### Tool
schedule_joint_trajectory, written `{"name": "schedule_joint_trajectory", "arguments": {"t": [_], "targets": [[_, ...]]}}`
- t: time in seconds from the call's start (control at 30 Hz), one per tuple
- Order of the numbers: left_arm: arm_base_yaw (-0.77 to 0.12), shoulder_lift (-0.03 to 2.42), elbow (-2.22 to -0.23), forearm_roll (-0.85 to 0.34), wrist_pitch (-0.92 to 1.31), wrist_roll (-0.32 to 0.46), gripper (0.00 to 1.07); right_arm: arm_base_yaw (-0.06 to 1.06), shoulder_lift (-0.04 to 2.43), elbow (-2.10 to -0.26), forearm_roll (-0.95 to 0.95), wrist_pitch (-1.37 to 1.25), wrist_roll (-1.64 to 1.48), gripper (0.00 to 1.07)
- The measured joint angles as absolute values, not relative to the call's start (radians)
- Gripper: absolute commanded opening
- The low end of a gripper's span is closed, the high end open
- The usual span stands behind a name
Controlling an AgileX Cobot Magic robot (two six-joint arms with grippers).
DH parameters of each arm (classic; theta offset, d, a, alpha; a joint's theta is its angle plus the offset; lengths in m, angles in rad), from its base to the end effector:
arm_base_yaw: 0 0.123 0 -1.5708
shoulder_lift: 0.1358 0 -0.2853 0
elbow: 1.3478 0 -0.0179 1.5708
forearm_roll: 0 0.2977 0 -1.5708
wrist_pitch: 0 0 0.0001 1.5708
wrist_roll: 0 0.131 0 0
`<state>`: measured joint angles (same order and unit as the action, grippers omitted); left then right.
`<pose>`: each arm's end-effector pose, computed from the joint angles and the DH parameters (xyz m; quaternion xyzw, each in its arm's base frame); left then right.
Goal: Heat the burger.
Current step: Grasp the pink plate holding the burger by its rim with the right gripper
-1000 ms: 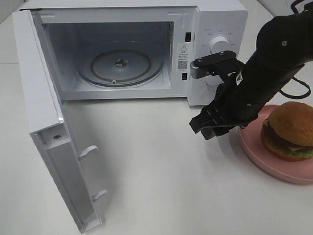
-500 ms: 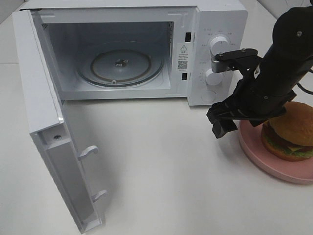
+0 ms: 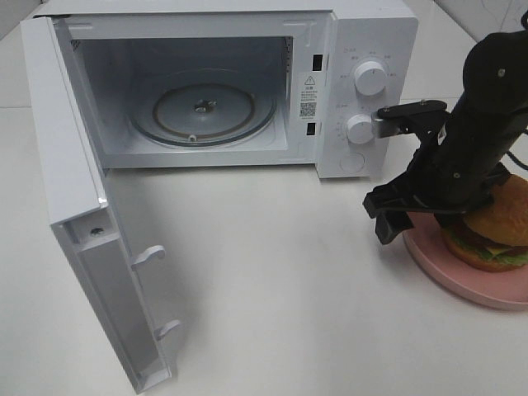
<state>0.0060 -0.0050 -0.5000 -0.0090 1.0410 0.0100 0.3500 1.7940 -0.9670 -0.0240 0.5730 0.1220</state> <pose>0.0721 -0.0006 0.2843 0.0018 0.8467 -0.0002 0.5320 0.3440 0.1237 0.0760 -0.1219 0.9841 0.0225 0.1269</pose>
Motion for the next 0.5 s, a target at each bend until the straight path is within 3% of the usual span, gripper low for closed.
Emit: {"name": "schedule_joint_trajectory", "arguments": {"t": [0.17,0.5], "targets": [[0.006,-0.005,-0.500,-0.009,1.041,0.010,0.00,0.350,1.848,-0.967,-0.024,0.552,0.121,0.75],[0.006,-0.005,-0.500,-0.009,1.041,0.010,0.00,0.350,1.917,-0.986,-0.073,0.489,0.109,0.63]]}}
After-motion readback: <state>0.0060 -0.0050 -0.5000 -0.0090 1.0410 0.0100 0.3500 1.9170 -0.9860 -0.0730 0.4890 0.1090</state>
